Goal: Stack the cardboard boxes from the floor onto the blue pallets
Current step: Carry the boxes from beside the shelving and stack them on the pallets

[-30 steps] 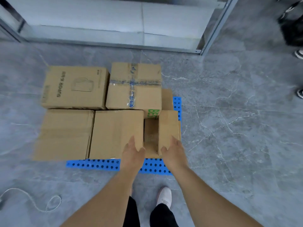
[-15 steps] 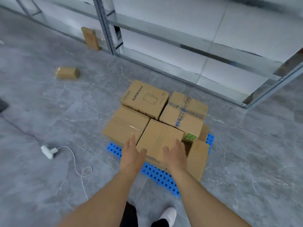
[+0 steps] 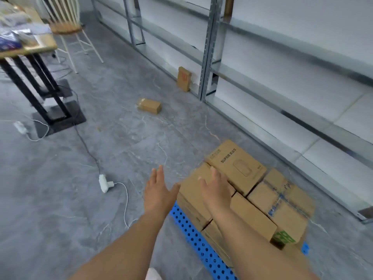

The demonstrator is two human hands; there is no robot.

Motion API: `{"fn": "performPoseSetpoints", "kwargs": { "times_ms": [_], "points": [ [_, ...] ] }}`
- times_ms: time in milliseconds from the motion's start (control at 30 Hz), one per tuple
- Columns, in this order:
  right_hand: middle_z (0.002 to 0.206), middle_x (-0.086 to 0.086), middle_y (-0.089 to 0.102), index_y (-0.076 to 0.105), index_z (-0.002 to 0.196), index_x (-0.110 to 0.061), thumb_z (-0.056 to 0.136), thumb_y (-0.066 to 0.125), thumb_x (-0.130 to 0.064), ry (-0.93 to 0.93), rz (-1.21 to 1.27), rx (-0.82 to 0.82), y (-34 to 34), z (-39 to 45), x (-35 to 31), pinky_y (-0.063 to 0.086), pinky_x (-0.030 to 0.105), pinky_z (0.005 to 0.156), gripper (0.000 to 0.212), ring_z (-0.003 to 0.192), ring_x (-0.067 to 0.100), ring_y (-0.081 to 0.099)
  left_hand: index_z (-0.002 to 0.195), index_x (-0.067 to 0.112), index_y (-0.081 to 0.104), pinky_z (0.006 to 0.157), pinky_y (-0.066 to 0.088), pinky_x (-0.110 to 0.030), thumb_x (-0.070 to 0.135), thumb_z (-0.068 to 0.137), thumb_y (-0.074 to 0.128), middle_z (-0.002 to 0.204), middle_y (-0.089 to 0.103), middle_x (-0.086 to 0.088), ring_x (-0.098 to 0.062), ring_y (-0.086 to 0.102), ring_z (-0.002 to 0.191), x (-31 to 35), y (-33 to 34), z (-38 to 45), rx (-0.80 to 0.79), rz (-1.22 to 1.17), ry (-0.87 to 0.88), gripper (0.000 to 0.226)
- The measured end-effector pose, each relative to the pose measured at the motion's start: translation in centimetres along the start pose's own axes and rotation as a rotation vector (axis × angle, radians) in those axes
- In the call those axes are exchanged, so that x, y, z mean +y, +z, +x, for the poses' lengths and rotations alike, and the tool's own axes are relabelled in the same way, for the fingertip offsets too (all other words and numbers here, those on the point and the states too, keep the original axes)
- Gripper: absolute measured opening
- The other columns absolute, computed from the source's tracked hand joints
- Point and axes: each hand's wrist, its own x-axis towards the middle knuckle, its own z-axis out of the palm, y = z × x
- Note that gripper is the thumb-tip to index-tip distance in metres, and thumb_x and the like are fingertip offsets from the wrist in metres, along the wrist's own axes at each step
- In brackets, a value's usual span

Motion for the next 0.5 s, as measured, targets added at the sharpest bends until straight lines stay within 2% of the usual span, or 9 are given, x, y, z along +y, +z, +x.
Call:
{"fn": "performPoseSetpoints", "kwargs": {
  "times_ms": [267,500],
  "points": [
    [0.147,0.007,0.031,0.027,0.144,-0.016,0.093,0.045,-0.039,-0.140,0.009,-0.056,6.1,3.5,-11.4,0.037,0.039,0.104,0.059,0.132,0.022,0.036,0.150,0.021,0.007,0.117,0.013,-0.037,0.049,0.087,0.053,0.158,0.008,-0.003,-0.018,0.009,0.145,-5.4,-8.3,7.0,0.163,0.003,-0.050,0.083],
    [0.148,0.006,0.030,0.027,0.144,-0.017,0.093,0.045,-0.040,-0.193,-0.010,-0.107,10.1,7.4,-16.3,0.037,0.039,0.104,0.059,0.132,0.022,0.036,0.150,0.021,0.005,0.117,0.015,-0.040,0.052,0.087,0.051,0.158,0.010,0.000,-0.016,0.011,0.145,-7.6,-10.2,11.6,0.177,-0.013,-0.155,0.084]
  ]
}}
